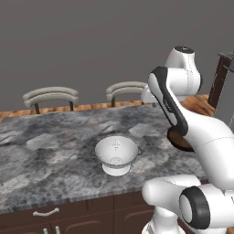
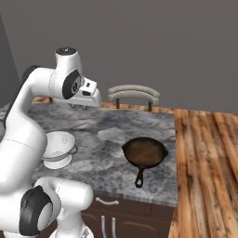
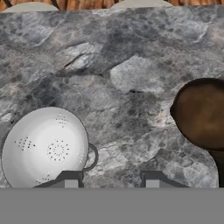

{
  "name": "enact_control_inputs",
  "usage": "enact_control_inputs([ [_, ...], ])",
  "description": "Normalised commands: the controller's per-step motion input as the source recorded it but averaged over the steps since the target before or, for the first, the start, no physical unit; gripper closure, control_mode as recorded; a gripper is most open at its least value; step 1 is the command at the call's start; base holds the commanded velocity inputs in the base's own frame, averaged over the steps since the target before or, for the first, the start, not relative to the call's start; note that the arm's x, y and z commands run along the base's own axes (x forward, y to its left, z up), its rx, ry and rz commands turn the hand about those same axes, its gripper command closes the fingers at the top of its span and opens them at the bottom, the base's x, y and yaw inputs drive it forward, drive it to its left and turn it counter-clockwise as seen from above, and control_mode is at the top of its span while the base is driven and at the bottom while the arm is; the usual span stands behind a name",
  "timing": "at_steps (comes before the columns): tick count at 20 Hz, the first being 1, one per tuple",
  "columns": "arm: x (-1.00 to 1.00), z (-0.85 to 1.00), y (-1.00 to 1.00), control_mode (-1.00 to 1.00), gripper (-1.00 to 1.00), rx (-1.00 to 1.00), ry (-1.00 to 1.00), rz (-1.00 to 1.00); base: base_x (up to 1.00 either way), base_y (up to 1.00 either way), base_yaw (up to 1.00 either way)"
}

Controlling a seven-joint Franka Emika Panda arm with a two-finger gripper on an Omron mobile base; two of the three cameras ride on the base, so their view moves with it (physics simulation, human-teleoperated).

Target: Pick the colander and pan and place them in the sink. Then turn on the water.

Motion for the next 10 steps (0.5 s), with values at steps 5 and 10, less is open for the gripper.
enact_control_inputs([
  [5,0.00,-0.01,0.00,-1.00,-1.00,0.00,0.04,0.00,0.00,0.00,0.00],
  [10,0.00,-0.29,-0.25,-1.00,-1.00,0.00,0.00,0.01,0.00,0.00,0.00],
])
